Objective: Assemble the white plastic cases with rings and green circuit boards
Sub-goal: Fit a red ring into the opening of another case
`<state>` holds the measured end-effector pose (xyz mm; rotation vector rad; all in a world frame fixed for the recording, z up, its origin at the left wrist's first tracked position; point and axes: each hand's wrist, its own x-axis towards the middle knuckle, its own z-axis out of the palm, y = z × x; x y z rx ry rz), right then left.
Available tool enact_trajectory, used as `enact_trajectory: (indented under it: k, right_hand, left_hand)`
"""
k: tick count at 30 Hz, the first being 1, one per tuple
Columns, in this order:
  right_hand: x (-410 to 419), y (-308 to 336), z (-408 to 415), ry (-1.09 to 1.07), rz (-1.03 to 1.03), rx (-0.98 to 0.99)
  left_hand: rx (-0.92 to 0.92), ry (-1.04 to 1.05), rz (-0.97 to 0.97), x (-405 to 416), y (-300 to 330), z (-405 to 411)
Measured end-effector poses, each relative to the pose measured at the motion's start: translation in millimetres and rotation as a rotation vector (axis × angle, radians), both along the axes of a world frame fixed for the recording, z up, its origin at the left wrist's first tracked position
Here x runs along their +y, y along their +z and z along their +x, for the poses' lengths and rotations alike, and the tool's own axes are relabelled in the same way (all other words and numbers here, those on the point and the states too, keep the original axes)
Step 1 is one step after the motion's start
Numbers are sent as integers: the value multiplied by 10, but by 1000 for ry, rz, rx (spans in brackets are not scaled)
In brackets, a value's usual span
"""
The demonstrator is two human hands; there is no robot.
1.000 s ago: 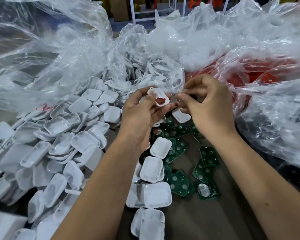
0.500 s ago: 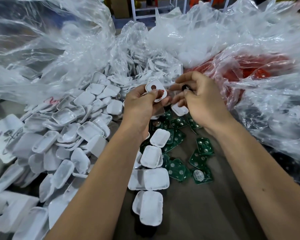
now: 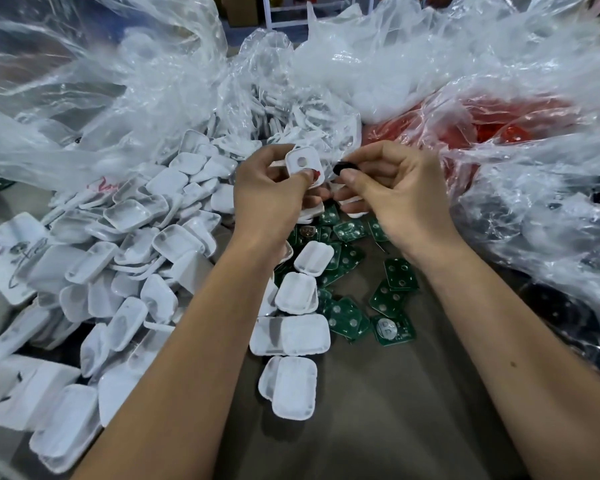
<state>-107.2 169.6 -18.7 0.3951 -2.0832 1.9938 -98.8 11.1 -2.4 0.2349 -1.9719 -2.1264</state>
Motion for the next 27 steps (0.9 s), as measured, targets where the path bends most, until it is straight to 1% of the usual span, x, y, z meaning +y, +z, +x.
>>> enact_trajectory:
  k: [2, 4, 9, 13, 16, 19, 27]
  right_hand:
    - [7, 3, 7, 9, -42, 7]
    - [20, 2, -6, 36, -119, -46]
    - [37, 36, -42, 236, -404, -320]
    - [47, 74, -35, 368, -534, -469]
    - [42, 102, -23, 419, -573, -535]
    - [66, 118, -22, 445, -572, -545]
    - [66, 127, -11, 424, -552, -560]
  left_hand:
    - [9, 10, -3, -9, 24, 0]
    - [21, 6, -20, -23, 41, -7]
    - [11, 4, 34, -42, 61, -34]
    - [-5, -7, 74, -38, 60, -59]
    - [-3, 1, 27, -42, 50, -63]
    - [-16, 7, 11, -48, 32, -68]
    - [-39, 2, 52, -37, 59, -52]
